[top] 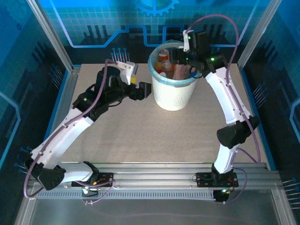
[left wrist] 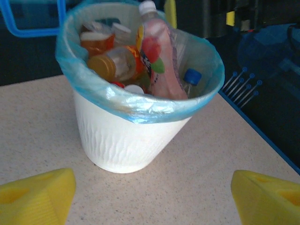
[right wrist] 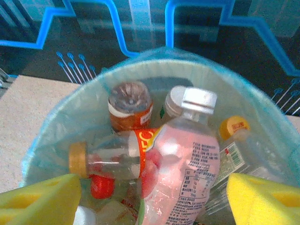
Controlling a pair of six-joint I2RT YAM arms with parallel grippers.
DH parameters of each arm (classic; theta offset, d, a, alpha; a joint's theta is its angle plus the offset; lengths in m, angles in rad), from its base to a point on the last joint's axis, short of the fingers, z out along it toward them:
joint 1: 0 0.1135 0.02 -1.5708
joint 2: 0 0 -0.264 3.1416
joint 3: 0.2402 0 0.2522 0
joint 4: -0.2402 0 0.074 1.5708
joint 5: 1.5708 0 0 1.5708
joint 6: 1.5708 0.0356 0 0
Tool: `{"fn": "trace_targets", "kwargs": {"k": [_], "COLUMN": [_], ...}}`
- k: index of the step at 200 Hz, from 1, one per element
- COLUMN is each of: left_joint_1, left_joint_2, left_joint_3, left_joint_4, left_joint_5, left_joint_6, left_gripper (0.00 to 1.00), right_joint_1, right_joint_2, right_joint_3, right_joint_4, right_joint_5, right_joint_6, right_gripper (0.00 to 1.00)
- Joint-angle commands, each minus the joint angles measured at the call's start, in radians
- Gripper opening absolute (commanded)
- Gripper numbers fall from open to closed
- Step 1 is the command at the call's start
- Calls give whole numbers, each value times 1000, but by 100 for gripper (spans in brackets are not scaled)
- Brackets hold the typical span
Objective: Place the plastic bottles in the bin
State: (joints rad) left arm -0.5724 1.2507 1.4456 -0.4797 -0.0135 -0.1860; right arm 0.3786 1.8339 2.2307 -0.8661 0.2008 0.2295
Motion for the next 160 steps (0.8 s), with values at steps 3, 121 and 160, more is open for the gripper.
{"fn": "trace_targets", "kwargs": {"k": [3, 121, 160], "left_joint_1": [5, 253, 279], "left_joint_2": [-83, -468, -375], "left_joint_3": [-62, -802, -996], "left_joint_4": [46, 456, 642], "left_joint_5": [-110, -406, -507], "left_joint_6": [60, 41, 16], "left_gripper": [89, 99, 99], "right_joint_1": [-2, -28, -139], "right_joint_2": [-54, -942, -983], "right_joint_3": [-3, -1231, -1562], "right_joint_4": [-66, 324, 519], "right_joint_5": [10, 371, 400], "right_joint_6": [23, 46, 98], "right_gripper": [82, 79, 80]}}
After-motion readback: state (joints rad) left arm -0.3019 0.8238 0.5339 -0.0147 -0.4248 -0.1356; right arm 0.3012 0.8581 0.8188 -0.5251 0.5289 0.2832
